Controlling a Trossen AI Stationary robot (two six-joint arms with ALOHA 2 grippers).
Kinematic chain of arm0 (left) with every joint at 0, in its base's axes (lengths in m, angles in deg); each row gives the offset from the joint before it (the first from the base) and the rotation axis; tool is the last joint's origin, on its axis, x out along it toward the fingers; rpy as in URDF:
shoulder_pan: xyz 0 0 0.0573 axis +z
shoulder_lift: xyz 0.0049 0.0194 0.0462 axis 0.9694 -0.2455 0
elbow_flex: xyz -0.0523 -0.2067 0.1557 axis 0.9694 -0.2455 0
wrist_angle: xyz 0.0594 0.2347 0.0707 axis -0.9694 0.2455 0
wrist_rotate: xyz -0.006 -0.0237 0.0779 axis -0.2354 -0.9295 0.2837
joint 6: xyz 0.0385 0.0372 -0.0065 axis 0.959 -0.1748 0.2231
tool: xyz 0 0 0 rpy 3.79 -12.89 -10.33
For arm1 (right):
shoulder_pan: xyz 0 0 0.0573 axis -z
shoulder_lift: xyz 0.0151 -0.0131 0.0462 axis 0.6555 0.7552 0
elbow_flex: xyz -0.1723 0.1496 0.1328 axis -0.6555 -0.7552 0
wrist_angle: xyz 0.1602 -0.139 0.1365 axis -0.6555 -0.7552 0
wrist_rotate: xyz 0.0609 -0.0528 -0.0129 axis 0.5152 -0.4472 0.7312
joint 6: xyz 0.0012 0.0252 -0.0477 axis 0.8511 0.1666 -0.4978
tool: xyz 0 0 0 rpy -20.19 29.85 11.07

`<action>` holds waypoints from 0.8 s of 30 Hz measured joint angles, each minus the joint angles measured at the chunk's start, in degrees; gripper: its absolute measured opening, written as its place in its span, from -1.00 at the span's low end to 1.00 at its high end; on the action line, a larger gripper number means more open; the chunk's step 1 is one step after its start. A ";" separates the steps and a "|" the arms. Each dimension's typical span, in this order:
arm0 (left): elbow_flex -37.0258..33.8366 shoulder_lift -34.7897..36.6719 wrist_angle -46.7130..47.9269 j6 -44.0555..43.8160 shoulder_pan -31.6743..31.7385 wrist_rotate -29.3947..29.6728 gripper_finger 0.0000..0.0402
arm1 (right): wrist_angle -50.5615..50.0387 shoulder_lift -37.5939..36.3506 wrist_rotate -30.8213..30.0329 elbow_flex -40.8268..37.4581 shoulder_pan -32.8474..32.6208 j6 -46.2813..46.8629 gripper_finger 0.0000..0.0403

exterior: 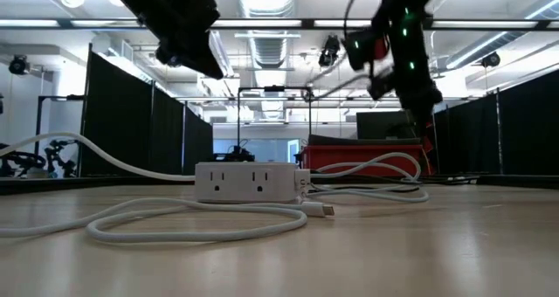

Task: Insert USB
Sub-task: Insert the black USB cable into the white charger adapter

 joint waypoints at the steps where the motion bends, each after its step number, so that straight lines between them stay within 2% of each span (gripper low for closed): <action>1: 0.05 0.00 0.68 -2.98 0.00 -0.01 -0.93 | 1.57 0.00 1.71 -1.50 1.89 -1.20 -0.96; 5: 0.08 0.10 5.52 -14.40 -0.12 -1.30 -0.93 | 6.74 0.02 3.35 -6.03 9.02 -2.74 -0.79; 9: 0.08 0.00 9.80 -20.47 -0.15 -5.30 -0.93 | 11.11 0.00 4.58 -8.92 15.24 -2.72 -0.48; 13: 0.08 -0.04 10.27 -23.23 -0.17 -8.91 -0.93 | 16.45 0.00 10.16 -10.97 20.04 -3.59 -0.13; 17: 0.08 -0.04 10.06 -26.16 -0.37 -11.57 -0.93 | 20.62 0.03 21.29 -11.78 22.59 -3.71 0.12; 20: 0.08 -0.04 10.02 -27.63 -0.44 -12.64 -0.93 | 24.90 0.40 20.83 -12.37 23.08 -2.88 0.23; 24: 0.08 -0.04 10.00 -29.83 -0.73 -12.70 -0.93 | 29.02 0.95 19.63 -13.51 23.27 -0.80 0.28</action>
